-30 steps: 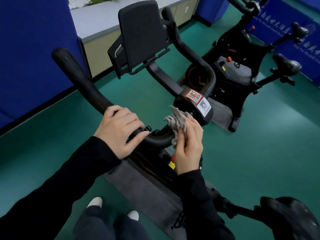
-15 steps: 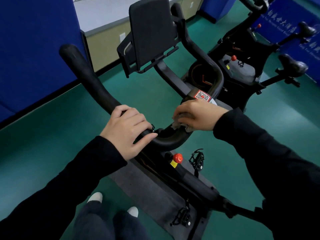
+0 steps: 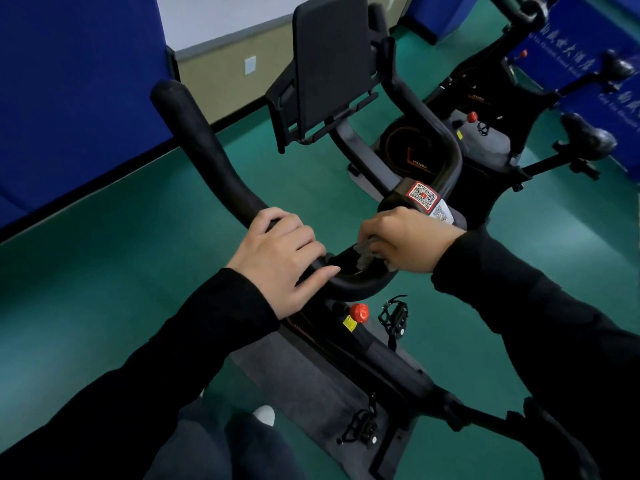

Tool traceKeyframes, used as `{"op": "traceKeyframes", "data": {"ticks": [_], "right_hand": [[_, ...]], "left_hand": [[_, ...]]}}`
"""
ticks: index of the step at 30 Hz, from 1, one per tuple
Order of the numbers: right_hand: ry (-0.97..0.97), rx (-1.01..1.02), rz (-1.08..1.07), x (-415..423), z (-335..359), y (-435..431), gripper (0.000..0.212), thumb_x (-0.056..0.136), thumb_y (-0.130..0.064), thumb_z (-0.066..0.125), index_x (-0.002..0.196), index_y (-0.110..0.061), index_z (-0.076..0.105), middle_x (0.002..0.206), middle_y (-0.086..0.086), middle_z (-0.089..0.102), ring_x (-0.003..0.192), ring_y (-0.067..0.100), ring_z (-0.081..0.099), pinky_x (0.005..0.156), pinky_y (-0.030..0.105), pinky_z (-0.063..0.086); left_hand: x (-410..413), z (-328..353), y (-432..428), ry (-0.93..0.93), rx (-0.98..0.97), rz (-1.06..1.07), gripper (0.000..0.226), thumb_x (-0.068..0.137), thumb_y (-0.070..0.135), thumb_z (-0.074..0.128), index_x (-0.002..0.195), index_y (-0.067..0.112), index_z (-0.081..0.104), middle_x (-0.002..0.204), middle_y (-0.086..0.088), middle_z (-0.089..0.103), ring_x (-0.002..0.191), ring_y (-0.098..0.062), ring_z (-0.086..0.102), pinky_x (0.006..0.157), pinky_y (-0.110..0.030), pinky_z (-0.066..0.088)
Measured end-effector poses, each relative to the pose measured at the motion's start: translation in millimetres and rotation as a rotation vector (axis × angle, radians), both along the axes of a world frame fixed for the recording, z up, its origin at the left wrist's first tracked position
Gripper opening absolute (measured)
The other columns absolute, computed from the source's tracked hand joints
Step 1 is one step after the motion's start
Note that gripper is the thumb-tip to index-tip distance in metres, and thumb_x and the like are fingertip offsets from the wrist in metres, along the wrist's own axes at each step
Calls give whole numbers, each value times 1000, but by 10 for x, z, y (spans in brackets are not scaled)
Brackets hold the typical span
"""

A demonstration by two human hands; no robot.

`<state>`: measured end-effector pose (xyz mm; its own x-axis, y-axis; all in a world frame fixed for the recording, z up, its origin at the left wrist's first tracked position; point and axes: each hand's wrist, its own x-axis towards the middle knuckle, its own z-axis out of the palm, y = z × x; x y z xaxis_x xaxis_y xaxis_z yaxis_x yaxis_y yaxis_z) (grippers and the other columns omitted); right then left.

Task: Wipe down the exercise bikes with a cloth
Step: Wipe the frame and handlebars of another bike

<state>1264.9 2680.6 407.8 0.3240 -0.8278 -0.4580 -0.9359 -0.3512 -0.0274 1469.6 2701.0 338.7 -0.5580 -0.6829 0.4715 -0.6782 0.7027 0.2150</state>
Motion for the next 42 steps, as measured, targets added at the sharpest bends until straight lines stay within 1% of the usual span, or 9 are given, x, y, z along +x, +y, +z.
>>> {"op": "traceKeyframes", "data": {"ticks": [8, 15, 19, 25, 27, 31, 34, 37, 42], "right_hand": [[-165, -74, -200, 265, -66, 269, 25, 91, -12, 49, 113, -13, 61, 106, 10, 67, 99, 30, 61, 83, 41, 51], [-392, -159, -563, 630, -169, 404, 16, 86, -16, 58, 99, -16, 67, 97, 11, 70, 96, 30, 64, 83, 40, 52], [-550, -328, -843, 952, -237, 413, 18, 90, -15, 54, 101, -13, 68, 100, 12, 70, 98, 31, 64, 88, 41, 50], [-551, -645, -864, 1137, -357, 729, 23, 96, -13, 48, 114, -6, 60, 109, 9, 63, 101, 27, 59, 90, 37, 44], [-653, -711, -961, 1251, -375, 739, 26, 94, -7, 48, 117, -5, 59, 113, 8, 62, 106, 24, 56, 95, 30, 41], [-840, -796, -1097, 1530, -380, 580, 31, 90, 2, 48, 118, -4, 59, 116, 7, 62, 112, 21, 55, 100, 30, 40], [-793, -850, -1037, 1554, -414, 602, 26, 90, 1, 52, 115, -1, 60, 112, 9, 63, 107, 24, 58, 97, 31, 43], [-590, -893, -949, 1413, -480, 763, 22, 88, 1, 54, 109, 0, 61, 108, 12, 63, 100, 29, 58, 92, 28, 39], [-448, -989, -974, 1291, -582, 896, 27, 85, 9, 52, 109, 2, 61, 109, 15, 63, 103, 32, 57, 94, 30, 39]], "left_hand": [[84, 88, -63, -17, 17, -57, 40, 93, 42, 44, 97, 11, 69, 93, -1, 67, 91, -25, 61, 95, -36, 32], [380, 172, -327, -71, 21, -40, 41, 93, 38, 41, 92, 9, 68, 91, -4, 67, 91, -27, 62, 97, -37, 30], [402, 161, -370, -86, -13, -66, 38, 94, 33, 40, 89, 9, 69, 89, -3, 68, 89, -27, 63, 97, -37, 31], [412, 148, -387, -76, -13, -92, 37, 95, 31, 38, 89, 10, 69, 87, -2, 69, 86, -26, 63, 90, -35, 30], [428, 153, -399, -83, -9, -112, 37, 95, 30, 38, 90, 10, 69, 88, -1, 68, 86, -25, 63, 88, -35, 30], [464, 161, -425, -98, 28, -144, 37, 94, 30, 37, 95, 10, 68, 92, -1, 68, 89, -25, 62, 89, -35, 29], [485, 162, -442, -87, 36, -171, 35, 92, 29, 39, 97, 10, 68, 93, -2, 68, 90, -25, 62, 90, -34, 29], [486, 159, -443, -76, 49, -177, 34, 92, 29, 40, 96, 10, 69, 91, -1, 68, 90, -25, 63, 90, -34, 29], [497, 157, -449, -75, 42, -181, 35, 92, 29, 40, 94, 10, 69, 89, -1, 68, 88, -25, 63, 91, -34, 29]]}}
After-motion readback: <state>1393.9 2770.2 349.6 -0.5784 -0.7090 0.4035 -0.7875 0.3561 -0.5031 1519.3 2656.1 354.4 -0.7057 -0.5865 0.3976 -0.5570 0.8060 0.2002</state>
